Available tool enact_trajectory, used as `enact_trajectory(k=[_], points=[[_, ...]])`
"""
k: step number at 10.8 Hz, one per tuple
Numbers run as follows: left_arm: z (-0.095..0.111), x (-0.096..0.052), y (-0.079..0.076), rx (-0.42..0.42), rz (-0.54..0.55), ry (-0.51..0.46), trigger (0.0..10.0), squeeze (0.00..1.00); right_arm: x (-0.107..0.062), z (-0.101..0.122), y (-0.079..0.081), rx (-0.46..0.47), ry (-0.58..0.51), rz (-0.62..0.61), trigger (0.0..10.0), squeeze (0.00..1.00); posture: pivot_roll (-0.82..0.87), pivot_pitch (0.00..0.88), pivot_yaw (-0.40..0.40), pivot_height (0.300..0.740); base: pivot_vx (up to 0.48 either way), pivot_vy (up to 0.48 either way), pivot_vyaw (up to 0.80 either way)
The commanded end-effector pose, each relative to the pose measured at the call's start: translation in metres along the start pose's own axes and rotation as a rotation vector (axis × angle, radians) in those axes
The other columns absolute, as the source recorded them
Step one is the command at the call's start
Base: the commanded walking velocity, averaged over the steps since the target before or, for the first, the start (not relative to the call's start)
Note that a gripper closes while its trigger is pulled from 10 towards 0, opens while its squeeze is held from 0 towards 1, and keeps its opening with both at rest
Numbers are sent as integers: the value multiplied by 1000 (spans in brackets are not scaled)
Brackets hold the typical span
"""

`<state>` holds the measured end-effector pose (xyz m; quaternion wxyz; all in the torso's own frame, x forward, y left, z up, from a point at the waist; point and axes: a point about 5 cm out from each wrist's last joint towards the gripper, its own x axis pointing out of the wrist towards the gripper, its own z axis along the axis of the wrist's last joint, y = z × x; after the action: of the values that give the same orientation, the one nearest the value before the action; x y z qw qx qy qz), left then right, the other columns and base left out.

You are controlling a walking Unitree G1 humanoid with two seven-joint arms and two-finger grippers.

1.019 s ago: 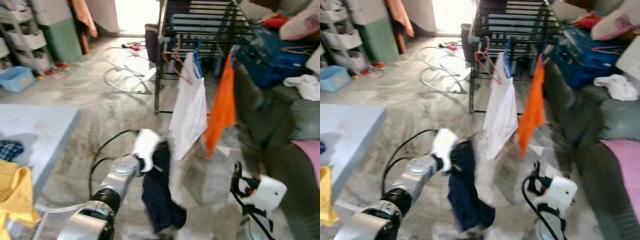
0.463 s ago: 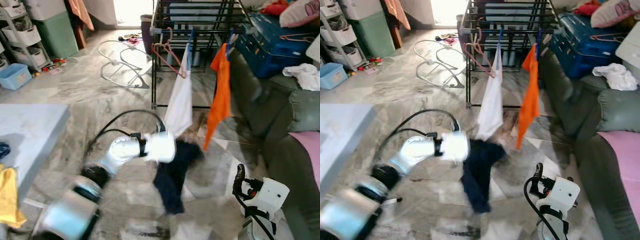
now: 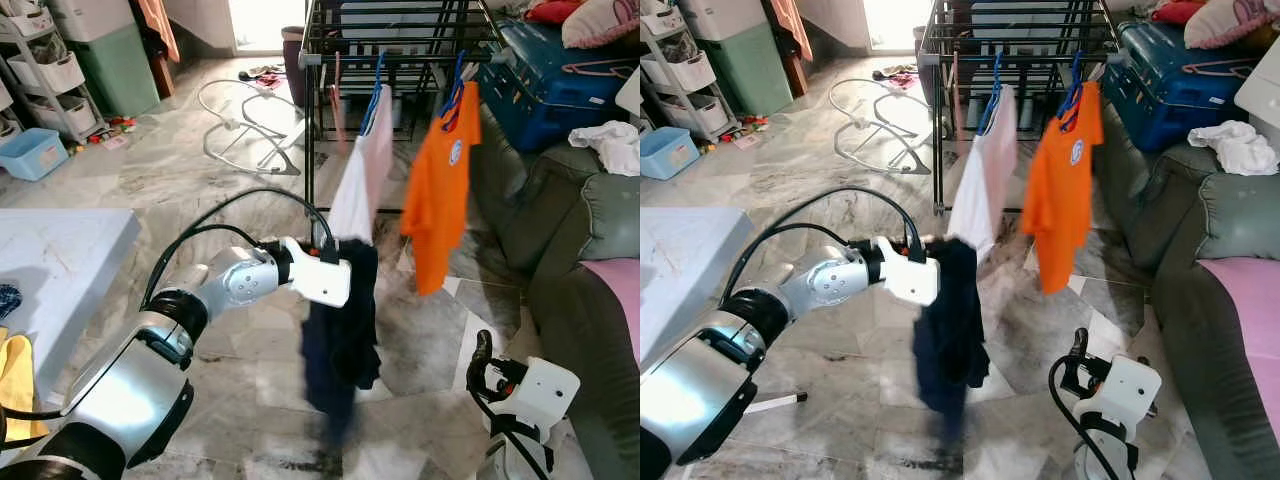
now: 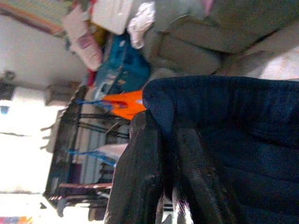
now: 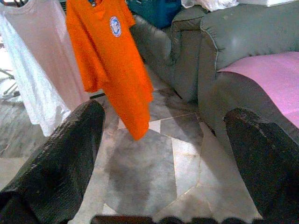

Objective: Hang hanger

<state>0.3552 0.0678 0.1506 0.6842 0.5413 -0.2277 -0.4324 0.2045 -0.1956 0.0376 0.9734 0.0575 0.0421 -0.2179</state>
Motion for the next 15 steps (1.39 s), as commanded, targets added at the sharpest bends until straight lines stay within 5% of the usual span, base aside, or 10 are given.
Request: enact_trajectory(k=[1,2,3,5,6,7,11,13,14,15], points=[[2,3,14,33,61,-10,10000,0,-3,-1,4,15,6,-1,10000,0,-85,41,48,740,0,0,0],[-1,4,13,-57,75,18,10000,0,-3,-1,4,14,7,-1,10000,0,-86,42,47,740,0,0,0],[-8,4,8,-284,122,82,10000,0,-3,-1,5,22,12,8,10000,0,-88,42,48,740,0,0,0],[-18,3,-30,-696,263,215,10000,0,-9,-5,5,35,29,36,10000,0,-95,35,37,740,0,0,0],[-20,1,-39,-779,296,248,10000,0,-11,-5,6,38,33,53,10000,0,-93,31,30,740,0,0,0],[-31,-8,-60,-1010,442,406,10000,0,-13,-4,9,1,29,100,10000,0,-92,23,15,740,0,0,0],[-56,-43,-90,-1132,629,718,10000,0,-5,4,11,-60,10,176,10000,0,-96,1,-33,740,0,0,0],[-59,-34,-52,-996,545,604,10000,0,-1,7,15,-87,12,226,10000,0,-65,0,-80,740,0,0,0],[-60,-35,-48,-956,477,583,10000,0,1,8,16,-96,12,242,10000,0,-57,0,-86,740,0,0,0],[-57,-41,-67,-921,355,573,10000,0,3,7,18,-98,16,248,10000,0,-51,0,-82,740,0,0,0]])
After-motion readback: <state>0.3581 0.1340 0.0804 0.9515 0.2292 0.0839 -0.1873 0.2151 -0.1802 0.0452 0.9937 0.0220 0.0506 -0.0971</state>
